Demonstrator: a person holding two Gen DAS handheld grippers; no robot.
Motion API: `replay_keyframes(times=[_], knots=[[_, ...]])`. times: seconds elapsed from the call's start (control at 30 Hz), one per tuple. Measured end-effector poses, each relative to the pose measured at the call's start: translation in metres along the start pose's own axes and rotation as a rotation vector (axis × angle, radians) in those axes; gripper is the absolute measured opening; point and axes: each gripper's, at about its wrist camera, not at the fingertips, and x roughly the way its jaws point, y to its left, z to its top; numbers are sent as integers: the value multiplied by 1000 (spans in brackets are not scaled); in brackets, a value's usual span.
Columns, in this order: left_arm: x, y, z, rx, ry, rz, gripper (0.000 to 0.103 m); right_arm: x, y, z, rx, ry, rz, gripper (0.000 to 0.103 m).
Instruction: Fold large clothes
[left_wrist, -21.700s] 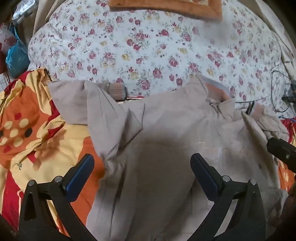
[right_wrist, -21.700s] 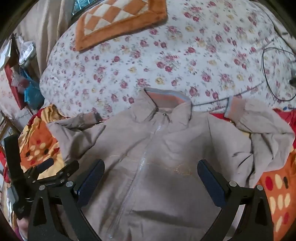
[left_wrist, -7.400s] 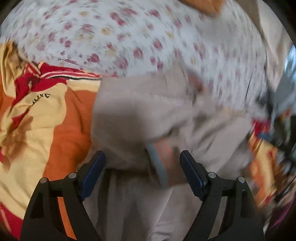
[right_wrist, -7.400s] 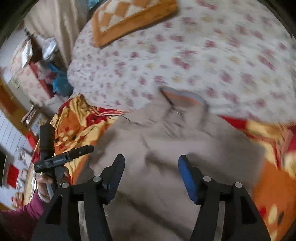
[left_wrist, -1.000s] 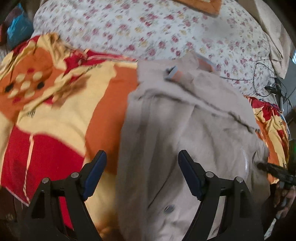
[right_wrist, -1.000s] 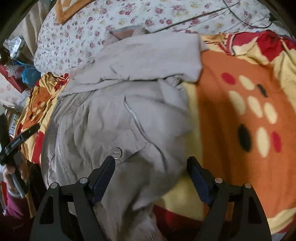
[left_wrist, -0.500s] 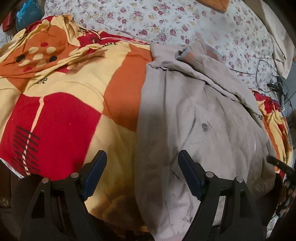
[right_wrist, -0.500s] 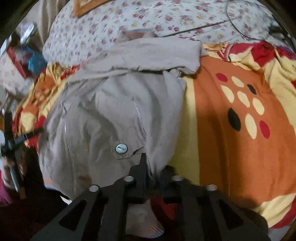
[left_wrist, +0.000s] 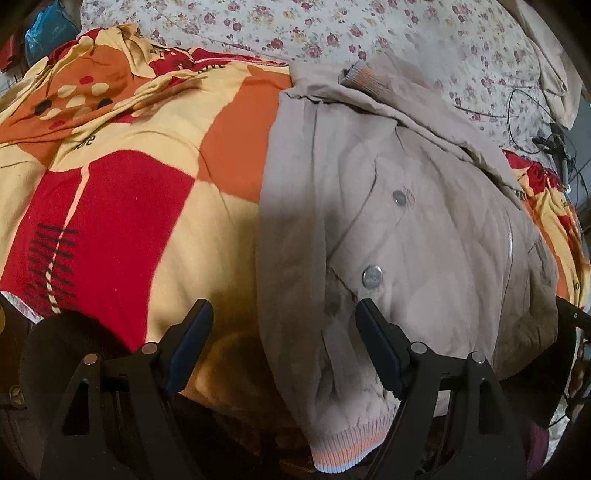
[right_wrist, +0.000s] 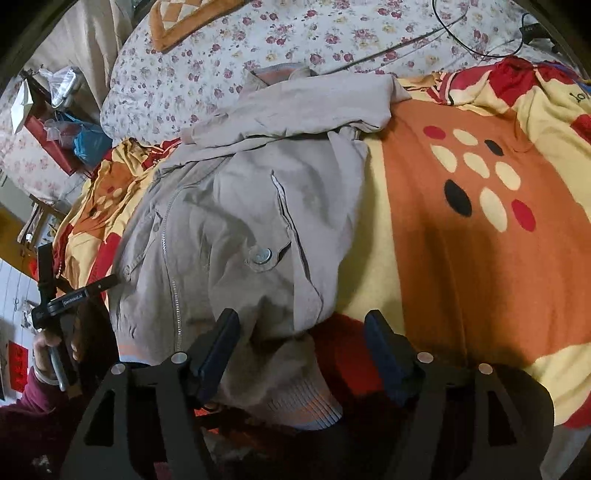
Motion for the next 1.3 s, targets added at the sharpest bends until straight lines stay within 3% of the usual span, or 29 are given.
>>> replay_keyframes(times=[0.17,0.6,0.73,1.03,1.1,1.17,1.2,1.23,1.27,1.3], knots=[[-1,-2,-9,7,8,-4,79,10,11,-8,-70,78,-2,81],[11,-1,-35,-44,116,-74,80,39,36,-30,-207,257,9,82],[11,0,-44,-65,143,-130,80,31,33,-28,-184,249,37,82],[22,-12,-49,-62,141,-110,84,28,26,-19,-147,219,87,82],[22,-14,-49,-57,138,-107,85,34,22,-20,-94,192,121,80],[22,-13,-50,-77,139,-121,85,44,19,-23,-61,204,147,71],[22,-12,-52,-84,144,-135,83,46,21,-23,-81,212,132,69],[22,-13,-54,-81,154,-167,74,47,24,-22,-97,215,125,61],[22,-14,-55,-66,160,-187,43,47,27,-22,-110,215,133,44],[20,-15,-55,-44,166,-203,32,48,30,-21,-124,218,148,35]])
